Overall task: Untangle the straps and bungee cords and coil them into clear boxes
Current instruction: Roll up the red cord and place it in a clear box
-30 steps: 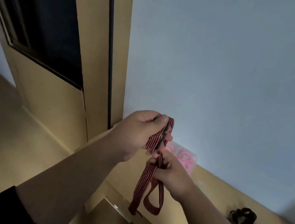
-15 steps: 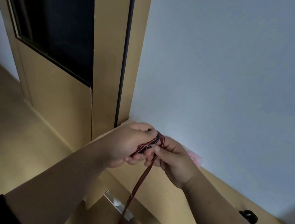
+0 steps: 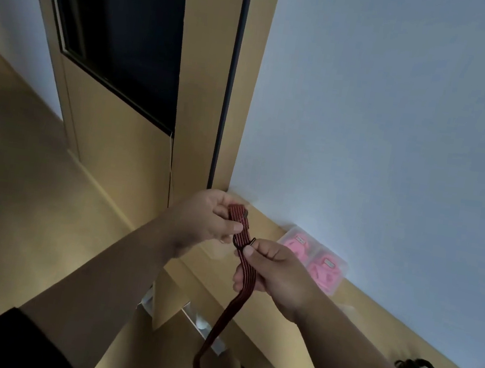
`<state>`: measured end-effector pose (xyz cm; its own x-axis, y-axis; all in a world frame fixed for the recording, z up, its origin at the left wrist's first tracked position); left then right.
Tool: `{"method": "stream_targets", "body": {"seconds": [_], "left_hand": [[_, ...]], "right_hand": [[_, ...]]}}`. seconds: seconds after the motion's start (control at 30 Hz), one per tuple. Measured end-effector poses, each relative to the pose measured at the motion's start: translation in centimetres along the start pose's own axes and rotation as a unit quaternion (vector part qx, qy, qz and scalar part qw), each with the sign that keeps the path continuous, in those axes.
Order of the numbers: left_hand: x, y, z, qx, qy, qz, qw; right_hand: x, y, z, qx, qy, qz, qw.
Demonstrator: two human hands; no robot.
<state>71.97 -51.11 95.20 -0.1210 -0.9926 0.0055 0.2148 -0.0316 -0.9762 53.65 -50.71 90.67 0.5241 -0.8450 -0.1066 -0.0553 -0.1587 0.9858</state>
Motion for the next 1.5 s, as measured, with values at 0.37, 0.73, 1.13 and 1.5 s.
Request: {"method": "stream_targets", "body": {"seconds": [0.37, 0.73, 1.13, 1.5], "left_hand": [[0.0, 0.1, -2.6, 0.371, -0.104, -0.29, 0.876], [0.8, 1.6, -2.9, 0.385, -0.133, -0.331, 0.851], [2.3, 5.9, -3.3, 0.026, -0.156, -0.044, 0.986], [3.5, 5.7, -5.1, 0.09, -0.083, -0.09, 0.988]], "right_hand": [[1.6, -1.1, -0.2, 0.113, -0.034, -0.128, 0.985], [2.1, -1.2, 0.7, 0.099, -0.025, -0.063, 0.993], [2.2, -1.1, 1.6, 0.099, -0.078, -0.031, 0.992], [1.9, -2.7, 1.5, 0.059, -0.09, -0.121, 0.987]]}}
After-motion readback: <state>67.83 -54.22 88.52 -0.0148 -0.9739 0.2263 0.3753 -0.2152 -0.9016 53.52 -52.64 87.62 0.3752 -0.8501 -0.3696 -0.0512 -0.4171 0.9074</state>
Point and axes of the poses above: each hand's wrist, its own x-axis towards the middle knuckle, its own z-axis out of the back of the hand, y = z × x, the point moved 3 cm from there along x, towards the middle knuckle, and after that the axes turned 7 degrees about x, right-handed, at the moved point
